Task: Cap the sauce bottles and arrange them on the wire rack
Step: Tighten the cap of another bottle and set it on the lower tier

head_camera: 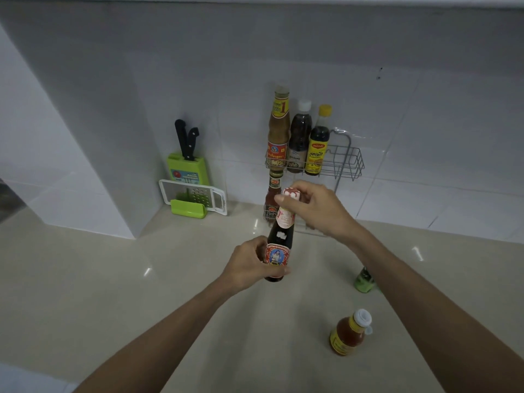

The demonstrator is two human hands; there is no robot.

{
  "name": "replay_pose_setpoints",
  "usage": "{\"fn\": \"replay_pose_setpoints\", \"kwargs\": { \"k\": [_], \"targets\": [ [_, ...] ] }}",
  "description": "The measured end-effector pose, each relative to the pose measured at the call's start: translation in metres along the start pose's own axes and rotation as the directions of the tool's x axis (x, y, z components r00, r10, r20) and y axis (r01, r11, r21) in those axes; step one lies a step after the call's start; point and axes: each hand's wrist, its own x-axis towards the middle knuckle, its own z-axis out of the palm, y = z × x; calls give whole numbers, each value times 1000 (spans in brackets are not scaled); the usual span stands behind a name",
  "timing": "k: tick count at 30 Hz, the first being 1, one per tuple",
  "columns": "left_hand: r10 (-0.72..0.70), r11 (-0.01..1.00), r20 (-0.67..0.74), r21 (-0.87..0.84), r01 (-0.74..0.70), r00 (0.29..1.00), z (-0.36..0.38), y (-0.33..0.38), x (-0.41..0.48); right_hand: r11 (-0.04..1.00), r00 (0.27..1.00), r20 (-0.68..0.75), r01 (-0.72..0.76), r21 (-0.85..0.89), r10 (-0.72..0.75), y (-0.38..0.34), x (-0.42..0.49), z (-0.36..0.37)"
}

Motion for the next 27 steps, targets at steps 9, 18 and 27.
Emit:
{"fn": "replay_pose_setpoints", "kwargs": {
  "k": [9, 18, 27],
  "targets": [
    [-25, 989, 119, 147, 8, 993, 6, 4, 63, 983, 982, -80, -165, 86, 172, 63, 23, 10],
    [-141, 980, 130, 159, 120, 981, -21, 18, 161, 986, 877, -450, -140, 95, 168, 128, 88, 28],
    [-233, 967, 126, 140, 215, 964, -27, 10, 209, 985, 922, -349, -174, 12, 167, 167, 131, 53]
  ]
}}
